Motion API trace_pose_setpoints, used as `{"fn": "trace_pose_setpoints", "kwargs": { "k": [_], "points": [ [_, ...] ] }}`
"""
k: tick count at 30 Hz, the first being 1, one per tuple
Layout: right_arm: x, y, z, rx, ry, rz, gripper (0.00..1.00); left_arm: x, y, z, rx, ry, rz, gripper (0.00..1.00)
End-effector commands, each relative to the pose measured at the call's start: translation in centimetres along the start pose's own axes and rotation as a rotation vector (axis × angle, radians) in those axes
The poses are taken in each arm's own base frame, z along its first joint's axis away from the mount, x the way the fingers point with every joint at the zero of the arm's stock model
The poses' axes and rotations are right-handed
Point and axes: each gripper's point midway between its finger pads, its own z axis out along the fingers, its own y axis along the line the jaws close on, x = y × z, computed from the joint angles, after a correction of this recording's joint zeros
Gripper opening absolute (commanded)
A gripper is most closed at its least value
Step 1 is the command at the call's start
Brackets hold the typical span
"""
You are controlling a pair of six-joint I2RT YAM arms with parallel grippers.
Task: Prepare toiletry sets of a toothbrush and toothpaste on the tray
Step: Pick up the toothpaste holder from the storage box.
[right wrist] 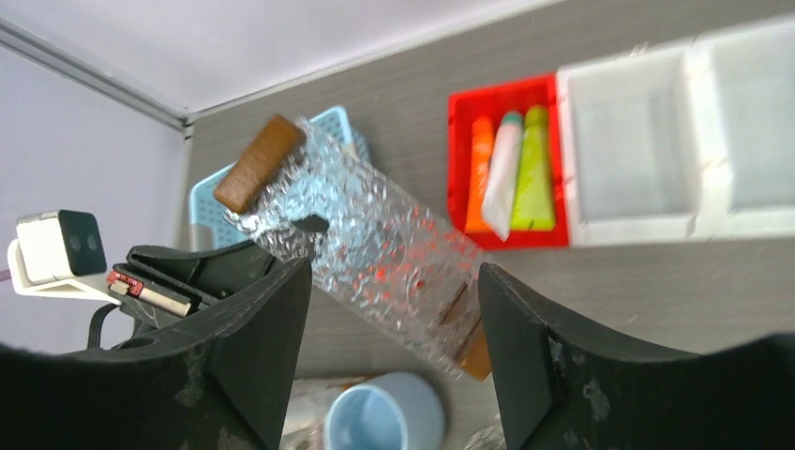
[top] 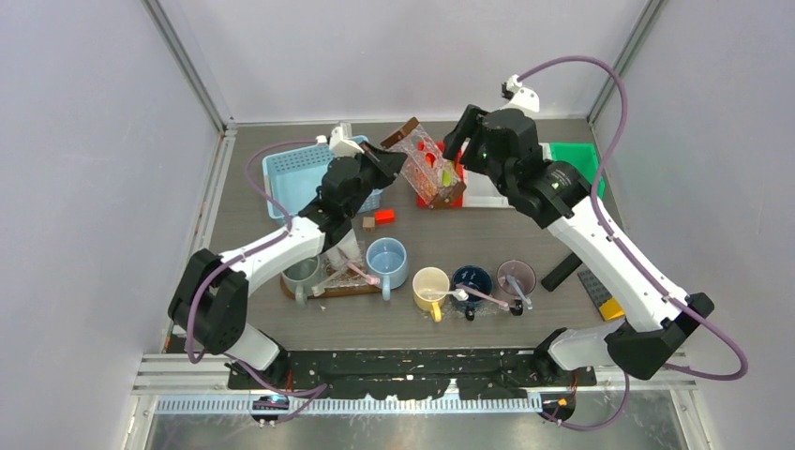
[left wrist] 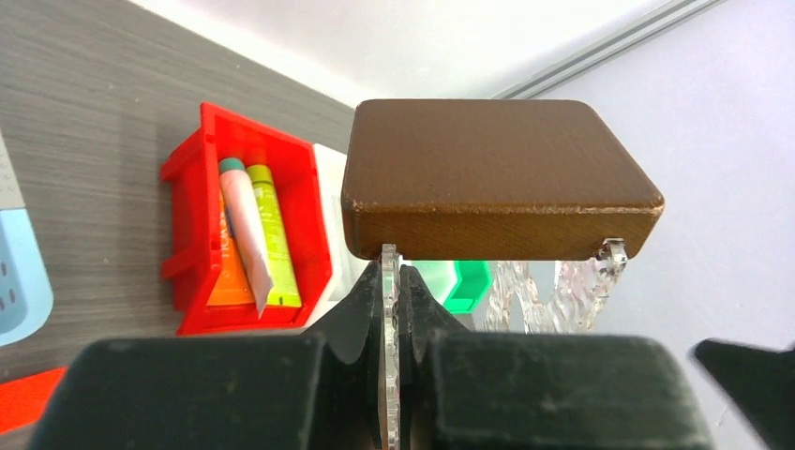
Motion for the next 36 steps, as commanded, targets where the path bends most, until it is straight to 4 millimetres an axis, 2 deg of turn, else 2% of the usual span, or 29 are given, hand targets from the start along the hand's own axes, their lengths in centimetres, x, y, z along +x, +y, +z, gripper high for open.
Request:
{"fn": "trace_pose_setpoints", "kwargs": {
  "k": [1,6,11,18,25,28,29,31,33,36],
  "points": [
    [2.5,1.2,0.0,-0.041,0.099,0.351,0.7,-6.2,-7.4,-1.9,0.244,-0.198,-0.073,0.0],
    [3.3,0.7,1.1,-0.031,0.106,0.494,0.59,-6.5,-8.5,-2.3,0.288,-0.215,-0.056,0.0],
    [3.9,0.2,2.6,-0.013,0.111,0.548,0.54,-6.3,-9.5,-2.8,0.327,-0.221,-0.035,0.0],
    [3.0,0.8,3.1,-0.059,0.081,0.601,0.51,-6.1,-10.3,-3.2,0.355,-0.233,0.012,0.0],
    [3.3,1.0,3.9,-0.059,0.084,0.632,0.42,-5.6,-10.9,-3.5,0.373,-0.237,0.049,0.0],
    [3.1,0.7,3.9,-0.05,0.071,0.625,0.26,-5.2,-10.9,-3.6,0.379,-0.246,0.08,0.0],
    [3.1,0.4,4.0,-0.042,0.062,0.618,0.17,-5.1,-10.8,-3.6,0.378,-0.247,0.096,0.01],
    [2.7,-0.1,3.8,-0.033,0.047,0.605,0.05,-4.8,-10.6,-3.7,0.375,-0.243,0.126,0.09],
    [2.4,-0.6,3.6,-0.024,0.037,0.591,0.01,-4.7,-10.4,-3.9,0.376,-0.243,0.157,0.19],
    [1.4,-1.4,3.3,-0.016,0.013,0.569,0.01,-4.4,-10.1,-4.2,0.376,-0.239,0.209,0.36]
  ]
}}
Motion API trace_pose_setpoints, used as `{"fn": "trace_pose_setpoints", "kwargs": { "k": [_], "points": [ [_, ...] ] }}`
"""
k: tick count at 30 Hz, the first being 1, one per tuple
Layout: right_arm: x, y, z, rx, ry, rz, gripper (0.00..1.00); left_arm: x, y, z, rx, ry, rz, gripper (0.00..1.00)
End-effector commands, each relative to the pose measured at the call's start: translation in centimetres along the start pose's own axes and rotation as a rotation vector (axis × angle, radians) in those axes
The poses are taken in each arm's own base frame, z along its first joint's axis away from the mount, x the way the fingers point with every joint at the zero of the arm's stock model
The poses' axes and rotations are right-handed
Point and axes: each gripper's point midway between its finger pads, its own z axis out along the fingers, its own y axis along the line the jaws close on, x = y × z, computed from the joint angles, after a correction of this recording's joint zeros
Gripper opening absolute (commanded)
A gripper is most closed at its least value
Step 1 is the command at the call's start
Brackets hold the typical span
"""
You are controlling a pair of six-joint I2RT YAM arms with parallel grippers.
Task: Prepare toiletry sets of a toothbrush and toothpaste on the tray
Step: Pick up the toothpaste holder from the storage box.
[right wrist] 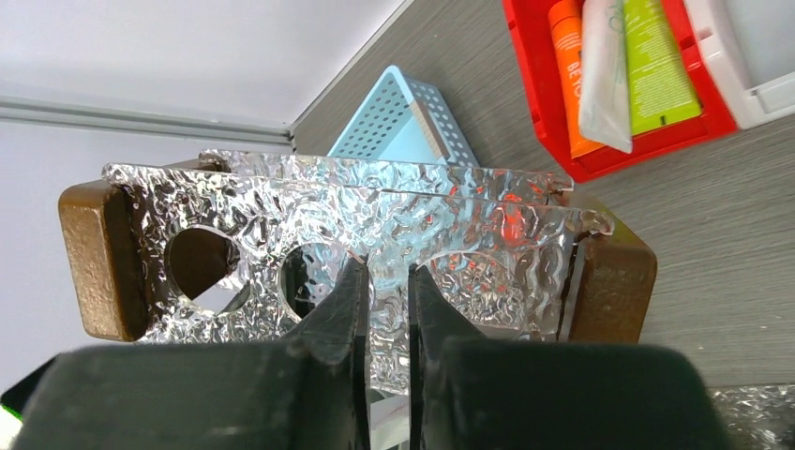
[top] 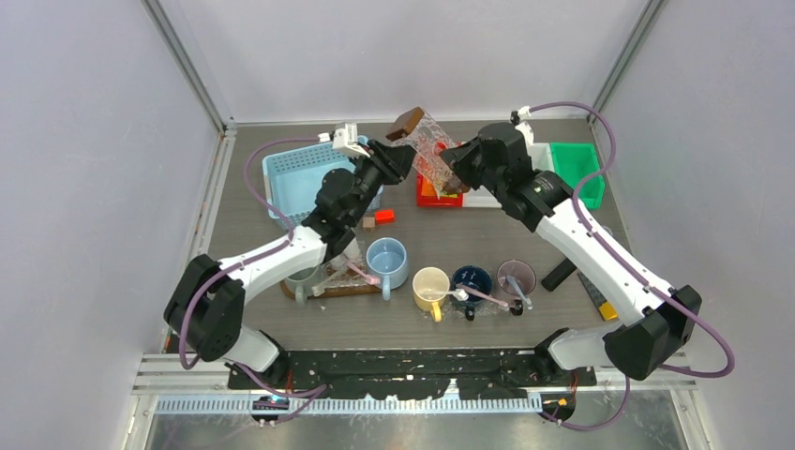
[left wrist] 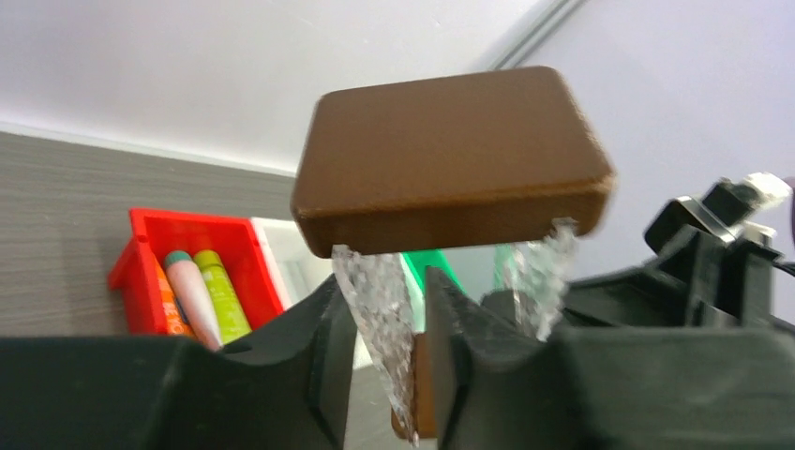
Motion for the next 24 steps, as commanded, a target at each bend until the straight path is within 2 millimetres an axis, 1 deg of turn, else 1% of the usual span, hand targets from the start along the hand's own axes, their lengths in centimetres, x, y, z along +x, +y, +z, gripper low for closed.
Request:
{"fn": "trace_pose_setpoints", "kwargs": {
  "k": [1,3,5,8,10,12,13,14,15,16,18,22,24],
  "points": [
    [-4.1,1.2,-1.4,-0.045,-0.12,-0.015,0.0,-3.4,-4.2,-1.3,0.146,-0.096,0.068,0.42],
    [-5.2,1.1,-1.9,-0.048,-0.145,-0.032,0.01,-3.0,-4.0,-1.6,0.151,-0.08,0.088,0.58],
    [-6.2,1.0,-2.5,-0.047,-0.167,-0.056,0.0,-2.8,-4.1,-2.1,0.156,-0.06,0.105,0.66],
    [-7.6,0.8,-3.4,-0.044,-0.188,-0.126,0.0,-2.5,-4.0,-2.8,0.157,-0.026,0.15,0.72],
    [-8.0,0.4,-3.9,-0.046,-0.18,-0.204,0.0,-2.6,-4.2,-3.4,0.16,0.008,0.203,0.76],
    [-8.2,-0.6,-4.3,-0.02,-0.158,-0.281,0.0,-2.9,-4.4,-4.1,0.15,0.053,0.268,0.78],
    [-8.5,-1.6,-4.4,0.009,-0.143,-0.327,0.0,-3.1,-4.3,-4.5,0.136,0.076,0.305,0.79],
    [-8.1,-2.2,-4.6,0.019,-0.108,-0.348,0.0,-3.5,-4.1,-4.9,0.108,0.097,0.338,0.81],
    [-8.3,-2.9,-4.5,0.031,-0.096,-0.384,0.0,-3.8,-3.6,-5.2,0.074,0.124,0.376,0.83],
    [-7.6,-3.2,-4.7,0.015,-0.051,-0.404,0.0,-3.7,-2.9,-5.7,0.036,0.173,0.414,0.84],
    [-6.8,-4.2,-5.0,0.011,0.006,-0.463,0.0,-5.0,-2.3,-6.5,-0.019,0.209,0.476,0.85],
    [-5.5,-7.1,-5.3,0.048,0.077,-0.586,0.0,-8.1,-0.3,-8.5,-0.145,0.27,0.574,0.86],
    [-4.1,-7.6,-5.5,0.014,0.15,-0.645,0.0,-10.2,0.6,-9.5,-0.192,0.275,0.615,0.87]
  ]
}}
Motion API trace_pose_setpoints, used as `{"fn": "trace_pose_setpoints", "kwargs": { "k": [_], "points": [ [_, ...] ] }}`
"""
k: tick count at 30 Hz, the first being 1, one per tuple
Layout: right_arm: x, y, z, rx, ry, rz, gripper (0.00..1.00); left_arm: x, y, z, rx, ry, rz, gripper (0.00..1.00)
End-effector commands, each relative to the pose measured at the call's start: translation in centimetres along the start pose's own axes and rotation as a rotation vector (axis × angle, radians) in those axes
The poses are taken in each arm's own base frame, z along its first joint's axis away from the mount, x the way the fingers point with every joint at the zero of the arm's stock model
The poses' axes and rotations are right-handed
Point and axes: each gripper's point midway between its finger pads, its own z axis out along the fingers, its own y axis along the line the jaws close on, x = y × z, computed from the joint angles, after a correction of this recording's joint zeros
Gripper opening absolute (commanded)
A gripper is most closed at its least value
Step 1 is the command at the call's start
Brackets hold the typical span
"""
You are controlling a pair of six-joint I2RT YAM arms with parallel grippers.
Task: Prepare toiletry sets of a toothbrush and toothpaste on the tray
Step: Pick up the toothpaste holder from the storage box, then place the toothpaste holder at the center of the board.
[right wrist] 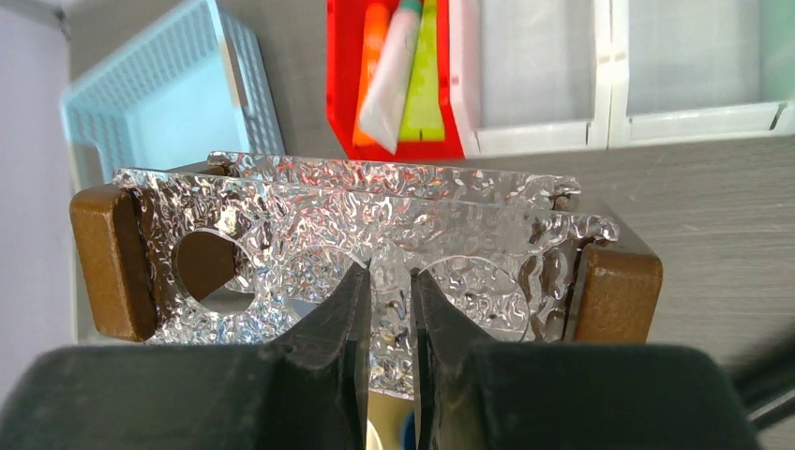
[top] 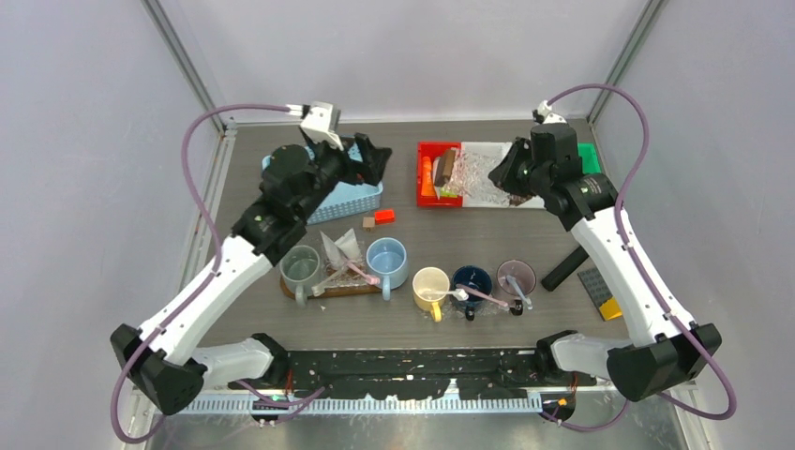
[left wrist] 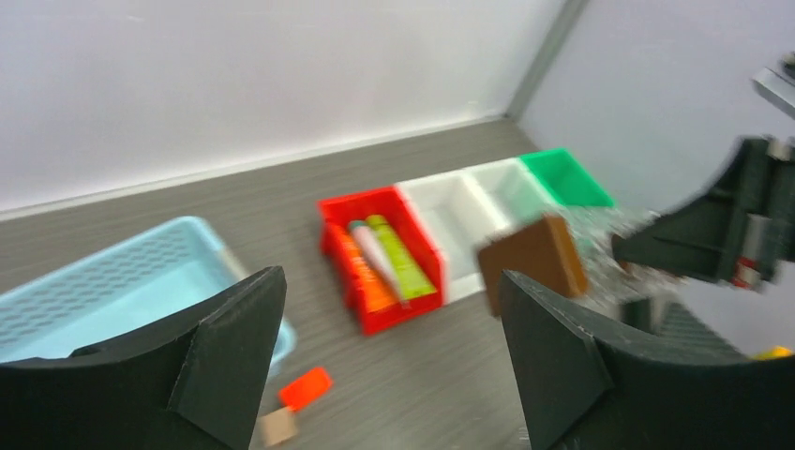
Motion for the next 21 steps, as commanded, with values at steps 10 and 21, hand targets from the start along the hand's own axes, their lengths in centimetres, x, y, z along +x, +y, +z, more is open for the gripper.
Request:
{"fn": "trace_pose_setpoints", "kwargs": {
  "k": [10,21],
  "points": [
    [7.4,-1.6,0.9,-0.127,0.23,-0.286,0.0,-2.5,12.1,-7.8,-0.39,0.096,0.26,0.89],
    [12.6,-5.7,5.5,-0.033,0.299,-0.282,0.01,-2.6,15.5,-11.1,-0.569,0.007,0.399,0.89]
  ]
}}
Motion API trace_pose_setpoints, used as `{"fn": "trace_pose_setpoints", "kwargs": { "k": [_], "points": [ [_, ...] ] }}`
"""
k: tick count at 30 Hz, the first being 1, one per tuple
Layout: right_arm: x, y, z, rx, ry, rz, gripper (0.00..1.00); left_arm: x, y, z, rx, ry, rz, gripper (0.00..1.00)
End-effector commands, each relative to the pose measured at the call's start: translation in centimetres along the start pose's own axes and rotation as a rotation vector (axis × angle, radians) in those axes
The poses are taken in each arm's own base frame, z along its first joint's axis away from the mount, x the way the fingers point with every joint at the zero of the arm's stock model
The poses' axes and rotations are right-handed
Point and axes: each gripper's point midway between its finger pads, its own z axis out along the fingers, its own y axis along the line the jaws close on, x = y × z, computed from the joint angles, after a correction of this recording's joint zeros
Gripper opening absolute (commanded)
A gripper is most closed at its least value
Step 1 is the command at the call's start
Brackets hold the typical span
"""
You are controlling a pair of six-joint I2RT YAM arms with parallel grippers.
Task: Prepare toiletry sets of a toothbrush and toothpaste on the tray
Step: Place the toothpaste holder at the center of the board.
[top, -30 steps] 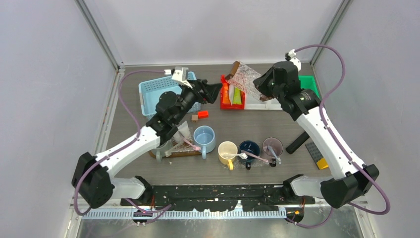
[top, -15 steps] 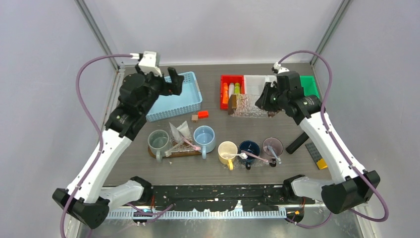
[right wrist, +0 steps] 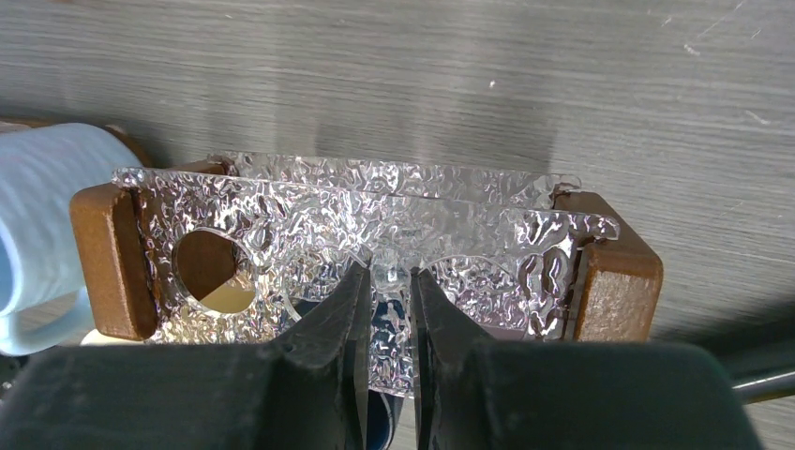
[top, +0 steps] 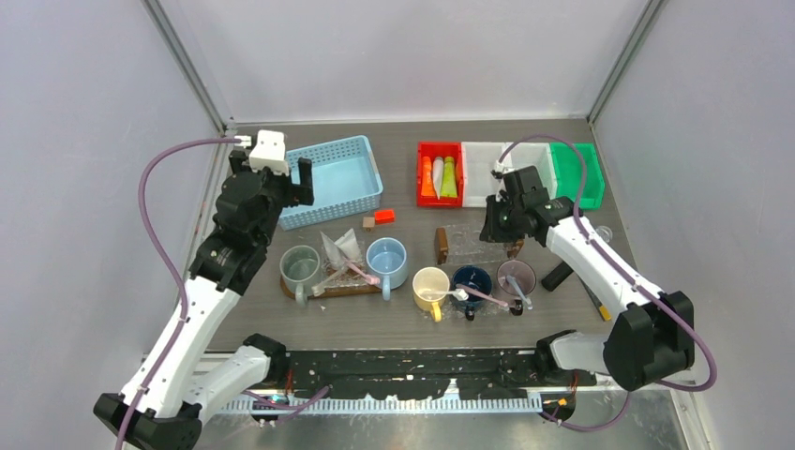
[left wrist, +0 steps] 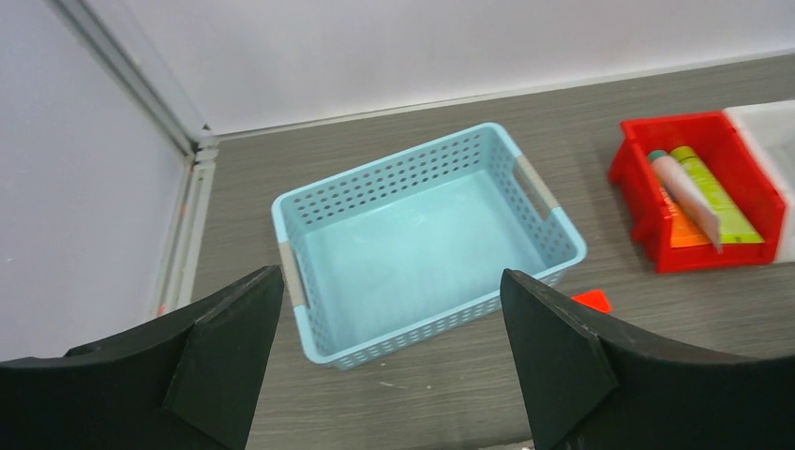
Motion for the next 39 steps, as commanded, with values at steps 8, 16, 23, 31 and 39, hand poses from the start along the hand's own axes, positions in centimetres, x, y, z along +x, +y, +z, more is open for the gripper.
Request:
{"fn": "trace_pose_setpoints", "kwargs": {
  "k": [8,16,23,31,39],
  "points": [
    [-0.8,0.1,3.6,-0.018,-0.03,0.008,0.01,-0.5,2.6,0.2,-0.141,-0.085,0.063,0.89],
    [-0.1,-1.2,4.4,0.05,-0.011,0.039,0.01,-0.1,2.6,0.5,-0.141,-0.08,0.072,0.89],
    [0.6,-1.8,4.6,0.083,0.013,0.044,0.19,-0.3,2.6,0.4,-0.142,-0.09,0.079,0.89],
    [0.7,-1.9,4.6,0.09,0.02,0.053,0.39,-0.2,2.6,0.4,-0.14,-0.092,0.081,0.89],
    [0.0,-1.8,4.4,0.09,0.004,0.043,0.39,0.0,2.3,0.5,-0.126,-0.086,0.084,0.89]
  ]
}}
